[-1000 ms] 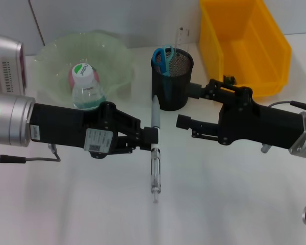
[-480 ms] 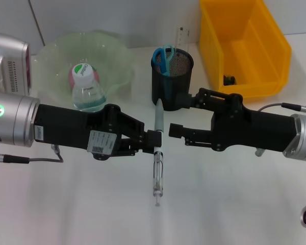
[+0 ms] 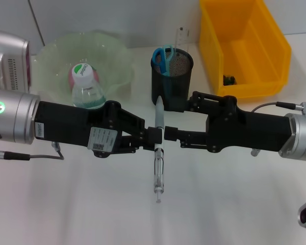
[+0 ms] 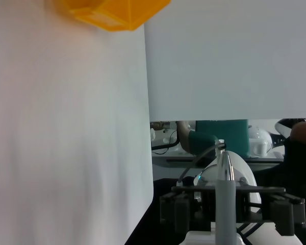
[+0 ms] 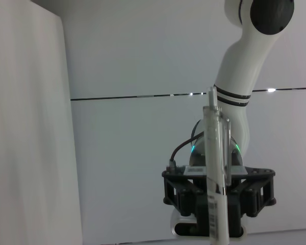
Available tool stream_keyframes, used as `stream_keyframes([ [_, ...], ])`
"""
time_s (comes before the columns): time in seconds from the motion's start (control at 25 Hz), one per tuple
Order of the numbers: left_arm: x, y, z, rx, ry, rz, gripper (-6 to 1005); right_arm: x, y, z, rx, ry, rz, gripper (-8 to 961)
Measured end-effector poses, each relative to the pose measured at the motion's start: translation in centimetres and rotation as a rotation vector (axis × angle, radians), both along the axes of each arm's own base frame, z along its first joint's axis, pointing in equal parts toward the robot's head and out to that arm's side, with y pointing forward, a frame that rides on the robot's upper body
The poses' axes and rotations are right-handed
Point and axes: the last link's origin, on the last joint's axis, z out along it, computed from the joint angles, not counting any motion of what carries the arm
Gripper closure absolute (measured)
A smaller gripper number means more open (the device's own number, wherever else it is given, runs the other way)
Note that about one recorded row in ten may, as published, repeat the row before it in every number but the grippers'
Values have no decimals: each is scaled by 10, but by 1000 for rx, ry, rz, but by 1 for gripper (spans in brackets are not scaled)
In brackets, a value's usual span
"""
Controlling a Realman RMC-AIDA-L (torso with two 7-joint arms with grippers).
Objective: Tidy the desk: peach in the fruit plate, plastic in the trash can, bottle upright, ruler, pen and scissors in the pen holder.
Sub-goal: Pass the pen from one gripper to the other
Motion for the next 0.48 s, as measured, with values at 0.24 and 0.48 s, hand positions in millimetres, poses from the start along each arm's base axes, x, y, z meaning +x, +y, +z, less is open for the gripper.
stream_keyframes([
  [0.24, 0, 0, -1, -5, 3, 3, 827, -2, 1, 0, -7, 2, 9, 281],
  [0.48, 3, 1, -2, -10, 3, -1, 825, -3, 3, -1, -3, -3, 12, 303],
])
